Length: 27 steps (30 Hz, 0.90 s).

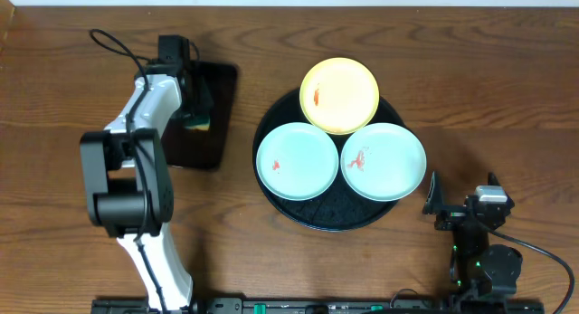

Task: Clean dirty plates on tray and stack at the side
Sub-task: 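Lift the sponge with the left gripper above the black tray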

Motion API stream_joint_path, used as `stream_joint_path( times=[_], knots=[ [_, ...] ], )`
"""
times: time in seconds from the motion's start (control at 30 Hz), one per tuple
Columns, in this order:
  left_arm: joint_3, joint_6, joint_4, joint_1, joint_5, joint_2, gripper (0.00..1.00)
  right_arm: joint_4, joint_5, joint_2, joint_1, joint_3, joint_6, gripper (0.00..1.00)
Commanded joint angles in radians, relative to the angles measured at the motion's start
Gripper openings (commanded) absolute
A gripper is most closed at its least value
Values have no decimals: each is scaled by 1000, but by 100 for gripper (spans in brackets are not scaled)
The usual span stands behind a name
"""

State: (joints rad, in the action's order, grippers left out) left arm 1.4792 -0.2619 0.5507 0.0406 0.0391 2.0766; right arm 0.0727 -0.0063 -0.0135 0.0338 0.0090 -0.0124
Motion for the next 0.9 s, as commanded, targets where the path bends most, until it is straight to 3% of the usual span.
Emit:
stream_joint_path(
  times=[0.0, 0.27, 0.4, 0.5, 0.87],
  knots=[
    [-2, -1, -3, 3, -5, -140, 31, 2, 5, 2, -9, -3, -15, 99],
    [-2, -1, 4, 3, -5, -350, 24, 2, 5, 2, -9, -3, -15, 99],
    [-2, -1, -6, 3, -5, -415, 14, 2, 5, 2, -9, -3, -15, 99],
    [-2, -1, -10, 3, -6, -423, 8, 2, 5, 2, -9, -3, -15, 99],
    [-3, 0, -19, 9, -89, -313, 8, 2, 5, 2, -9, -3, -15, 99]
  ],
)
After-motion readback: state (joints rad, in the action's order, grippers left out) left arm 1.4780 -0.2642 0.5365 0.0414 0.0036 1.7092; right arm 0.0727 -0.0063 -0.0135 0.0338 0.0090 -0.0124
